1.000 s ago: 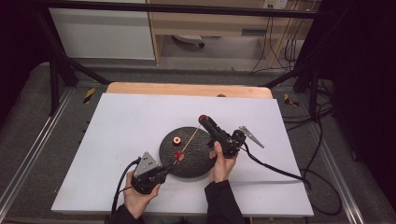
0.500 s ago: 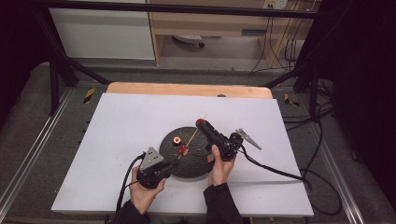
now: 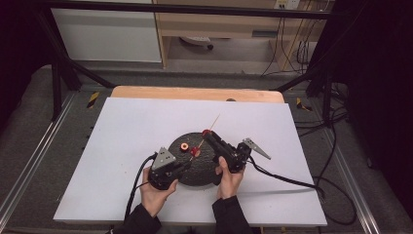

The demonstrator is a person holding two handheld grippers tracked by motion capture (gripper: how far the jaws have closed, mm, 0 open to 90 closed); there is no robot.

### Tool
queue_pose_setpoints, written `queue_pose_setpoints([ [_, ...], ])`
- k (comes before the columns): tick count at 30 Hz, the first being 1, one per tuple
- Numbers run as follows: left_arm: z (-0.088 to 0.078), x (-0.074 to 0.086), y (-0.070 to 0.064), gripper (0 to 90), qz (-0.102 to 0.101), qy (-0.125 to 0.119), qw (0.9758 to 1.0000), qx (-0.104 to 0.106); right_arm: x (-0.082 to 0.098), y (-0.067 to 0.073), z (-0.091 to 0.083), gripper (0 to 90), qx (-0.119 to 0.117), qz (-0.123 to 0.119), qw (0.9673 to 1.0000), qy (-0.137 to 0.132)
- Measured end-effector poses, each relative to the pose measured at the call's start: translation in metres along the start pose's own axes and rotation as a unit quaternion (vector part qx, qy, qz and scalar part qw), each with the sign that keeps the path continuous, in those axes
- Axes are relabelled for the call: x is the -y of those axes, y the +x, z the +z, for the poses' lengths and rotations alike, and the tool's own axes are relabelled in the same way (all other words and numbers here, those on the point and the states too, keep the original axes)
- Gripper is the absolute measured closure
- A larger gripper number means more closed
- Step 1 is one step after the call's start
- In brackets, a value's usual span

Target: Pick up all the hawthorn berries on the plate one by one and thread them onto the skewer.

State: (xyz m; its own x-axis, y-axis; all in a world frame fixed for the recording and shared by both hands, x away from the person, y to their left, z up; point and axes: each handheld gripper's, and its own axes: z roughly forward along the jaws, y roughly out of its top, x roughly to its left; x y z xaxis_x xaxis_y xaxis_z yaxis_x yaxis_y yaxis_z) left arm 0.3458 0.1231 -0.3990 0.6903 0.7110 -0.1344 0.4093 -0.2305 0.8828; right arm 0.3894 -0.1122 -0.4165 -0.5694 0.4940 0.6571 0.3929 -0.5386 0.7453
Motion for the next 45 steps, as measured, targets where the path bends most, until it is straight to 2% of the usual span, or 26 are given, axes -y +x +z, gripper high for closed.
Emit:
queue_pose_setpoints([
  [9, 0.006, -0.003, 0.0, 88.2, -0.001, 0.001, 1.0, 0.001, 0.007, 0.001, -0.002, 62.1, 0.002, -0.007, 0.9999, 0.013],
  [16, 0.005, -0.001, 0.003, 88.3, 0.004, 0.003, 1.0, 0.003, 0.007, 0.0, -0.002, 61.2, 0.004, -0.009, 0.9995, 0.029],
  [19, 0.001, 0.002, 0.006, 88.4, 0.009, 0.008, 0.9999, 0.002, 0.005, 0.001, -0.004, 54.5, 0.011, -0.024, 0.9991, 0.034],
  [23, -0.005, 0.008, 0.014, 88.4, 0.004, 0.012, 0.9999, -0.003, 0.001, 0.001, -0.006, 48.4, 0.016, -0.041, 0.9978, 0.049],
  [26, -0.011, 0.013, 0.021, 88.4, 0.008, 0.021, 0.9997, -0.006, -0.002, 0.0, -0.007, 41.3, 0.023, -0.055, 0.9954, 0.075],
  [30, -0.021, 0.019, 0.029, 88.4, 0.011, 0.03, 0.9994, -0.013, -0.005, -0.004, -0.008, 30.7, 0.038, -0.091, 0.9877, 0.121],
  [34, -0.031, 0.025, 0.037, 88.3, 0.014, 0.039, 0.999, -0.019, -0.006, -0.008, -0.011, 23.7, 0.053, -0.114, 0.9806, 0.15],
  [39, -0.046, 0.033, 0.048, 88.2, 0.015, 0.051, 0.9984, -0.022, -0.007, -0.012, -0.014, 12.5, 0.073, -0.154, 0.9643, 0.203],
  [45, -0.064, 0.049, 0.061, 88.1, 0.019, 0.064, 0.9973, -0.03, -0.007, -0.016, -0.014, 6.4, 0.082, -0.181, 0.9464, 0.254],
])
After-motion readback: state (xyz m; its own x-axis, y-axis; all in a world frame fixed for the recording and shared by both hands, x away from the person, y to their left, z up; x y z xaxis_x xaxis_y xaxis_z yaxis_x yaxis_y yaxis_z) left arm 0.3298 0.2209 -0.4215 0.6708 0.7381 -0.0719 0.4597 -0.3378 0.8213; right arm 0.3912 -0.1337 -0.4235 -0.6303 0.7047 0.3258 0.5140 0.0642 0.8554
